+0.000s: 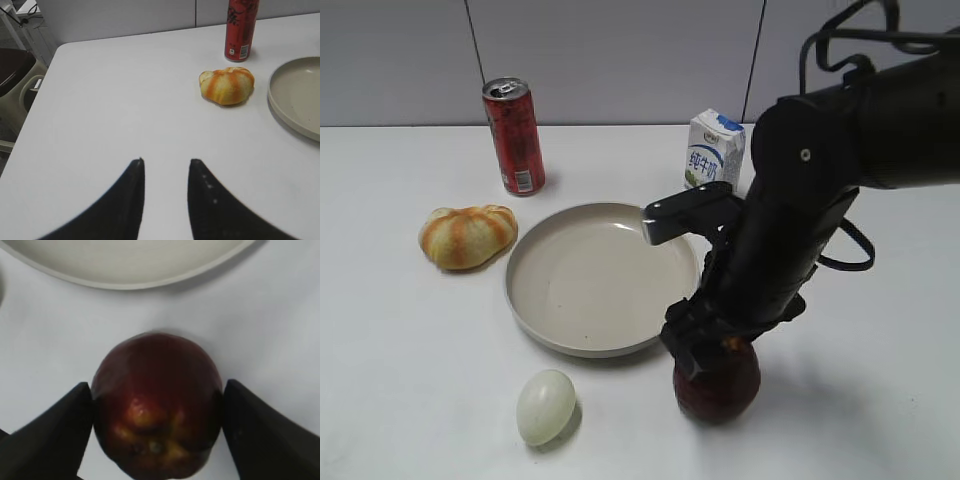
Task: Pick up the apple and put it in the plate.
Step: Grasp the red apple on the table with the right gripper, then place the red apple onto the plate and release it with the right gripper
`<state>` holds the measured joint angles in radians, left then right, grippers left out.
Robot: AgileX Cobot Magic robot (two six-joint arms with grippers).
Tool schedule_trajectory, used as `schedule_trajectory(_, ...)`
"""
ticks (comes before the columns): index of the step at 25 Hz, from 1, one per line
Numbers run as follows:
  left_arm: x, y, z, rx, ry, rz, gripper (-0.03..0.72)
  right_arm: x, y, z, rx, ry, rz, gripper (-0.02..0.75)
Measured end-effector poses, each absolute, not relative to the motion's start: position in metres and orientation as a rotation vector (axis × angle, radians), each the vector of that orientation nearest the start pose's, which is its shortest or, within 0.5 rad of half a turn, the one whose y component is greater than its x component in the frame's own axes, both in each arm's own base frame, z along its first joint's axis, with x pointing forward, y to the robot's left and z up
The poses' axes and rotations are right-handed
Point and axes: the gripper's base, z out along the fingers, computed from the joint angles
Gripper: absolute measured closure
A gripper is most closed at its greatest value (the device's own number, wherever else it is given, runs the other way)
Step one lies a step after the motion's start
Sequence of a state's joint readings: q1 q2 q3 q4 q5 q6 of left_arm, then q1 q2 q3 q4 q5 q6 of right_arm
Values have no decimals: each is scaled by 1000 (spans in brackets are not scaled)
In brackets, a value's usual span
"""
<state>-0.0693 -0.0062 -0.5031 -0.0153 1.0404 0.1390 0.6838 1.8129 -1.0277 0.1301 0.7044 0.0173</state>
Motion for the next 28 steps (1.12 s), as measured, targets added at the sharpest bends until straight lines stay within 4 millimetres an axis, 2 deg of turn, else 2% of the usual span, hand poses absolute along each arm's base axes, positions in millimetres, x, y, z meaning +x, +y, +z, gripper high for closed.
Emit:
schedule_trajectory(6,-5,-1,280,210,2004,26,452,250,214,154,-858,2905,212,143)
schedule_trajectory(9,-5,-1,280,210,2004,26,452,247,213,161,-896,2981,180,145)
schedule_trajectory(12,-5,-1,280,210,2004,26,452,252,218,186,-918,2986,184,145)
schedule_trajectory(17,-5,-1,280,210,2004,26,452,279,239,237,-872,2788,287,145)
schedule_trajectory(20,-5,-1,280,210,2004,26,452,295,252,249,-842,2665,334,145)
schedule_trajectory(22,-5,-1,280,210,2004,26,452,308,261,246,-845,2605,347,145)
schedule_trajectory(24,-5,-1,280,210,2004,26,452,318,270,234,-850,2592,345,145)
schedule_trajectory(28,-5,-1,280,210,2004,26,452,333,281,198,-868,2635,319,146)
